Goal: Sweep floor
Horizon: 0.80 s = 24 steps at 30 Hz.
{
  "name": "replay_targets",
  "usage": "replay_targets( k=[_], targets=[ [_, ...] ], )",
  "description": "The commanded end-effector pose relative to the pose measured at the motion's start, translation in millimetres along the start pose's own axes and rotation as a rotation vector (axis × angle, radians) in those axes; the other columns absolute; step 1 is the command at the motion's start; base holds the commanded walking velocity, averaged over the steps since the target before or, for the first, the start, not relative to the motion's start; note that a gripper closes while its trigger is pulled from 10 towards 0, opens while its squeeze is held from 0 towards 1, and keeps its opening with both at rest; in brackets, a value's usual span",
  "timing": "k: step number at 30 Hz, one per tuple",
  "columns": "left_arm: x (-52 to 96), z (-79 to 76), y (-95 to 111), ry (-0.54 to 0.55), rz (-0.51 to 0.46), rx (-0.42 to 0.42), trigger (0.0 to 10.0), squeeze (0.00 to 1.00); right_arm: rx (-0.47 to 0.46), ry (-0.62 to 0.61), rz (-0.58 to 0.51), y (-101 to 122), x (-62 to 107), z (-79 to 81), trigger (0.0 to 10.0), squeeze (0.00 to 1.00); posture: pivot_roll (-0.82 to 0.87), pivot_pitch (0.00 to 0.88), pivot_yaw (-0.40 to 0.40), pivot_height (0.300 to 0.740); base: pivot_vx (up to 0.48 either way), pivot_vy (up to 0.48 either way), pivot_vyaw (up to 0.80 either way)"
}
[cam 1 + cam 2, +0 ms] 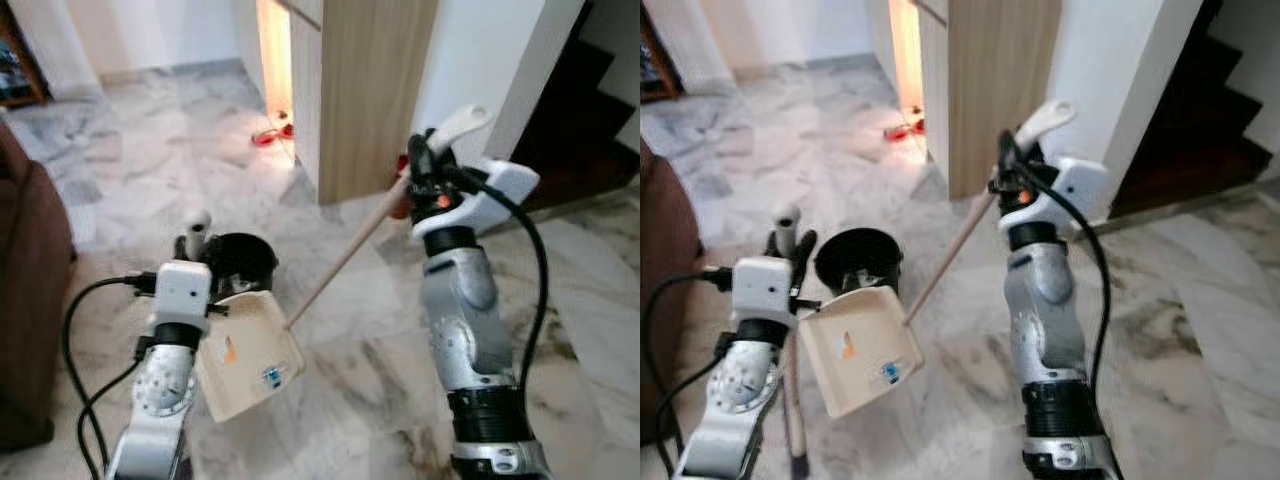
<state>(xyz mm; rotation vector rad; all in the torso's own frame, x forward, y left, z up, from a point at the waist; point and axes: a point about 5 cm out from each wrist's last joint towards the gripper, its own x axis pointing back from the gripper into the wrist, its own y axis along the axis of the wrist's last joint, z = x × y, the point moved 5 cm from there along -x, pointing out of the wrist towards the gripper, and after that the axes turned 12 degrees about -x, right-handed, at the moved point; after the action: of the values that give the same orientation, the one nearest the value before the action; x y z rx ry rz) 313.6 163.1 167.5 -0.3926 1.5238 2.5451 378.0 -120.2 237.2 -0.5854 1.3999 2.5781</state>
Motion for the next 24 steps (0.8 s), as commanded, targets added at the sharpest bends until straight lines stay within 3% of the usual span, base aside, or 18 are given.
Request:
replay_targets(
  k=[1,8,13,24],
  targets=[
    [-2.3,8.6,9.9,0.027,-0.048,-0.029,10.0,0.0,-0.04,0.057,-0.075,17.9,-4.6,19.0,10.0,0.0,-0.01,0.0,-0.005,0.74,0.259,0.0,0.0],
    [-3.8,8.9,10.6,0.033,-0.049,-0.031,10.0,0.0,-0.037,0.066,-0.073,18.8,-6.5,20.8,10.0,0.0,0.0,0.009,-0.011,0.74,0.261,0.0,0.0],
    [-2.4,10.1,9.7,0.038,-0.043,-0.033,10.0,0.0,-0.047,0.073,-0.058,15.7,-5.8,23.3,10.0,0.0,0.0,0.028,-0.012,0.74,0.268,0.0,0.62],
    [0.2,12.0,6.9,0.048,-0.025,-0.039,10.0,0.0,-0.055,0.072,-0.069,18.6,-5.9,24.5,10.0,0.0,0.0,0.054,-0.01,0.74,0.269,0.0,0.0]
  ],
)
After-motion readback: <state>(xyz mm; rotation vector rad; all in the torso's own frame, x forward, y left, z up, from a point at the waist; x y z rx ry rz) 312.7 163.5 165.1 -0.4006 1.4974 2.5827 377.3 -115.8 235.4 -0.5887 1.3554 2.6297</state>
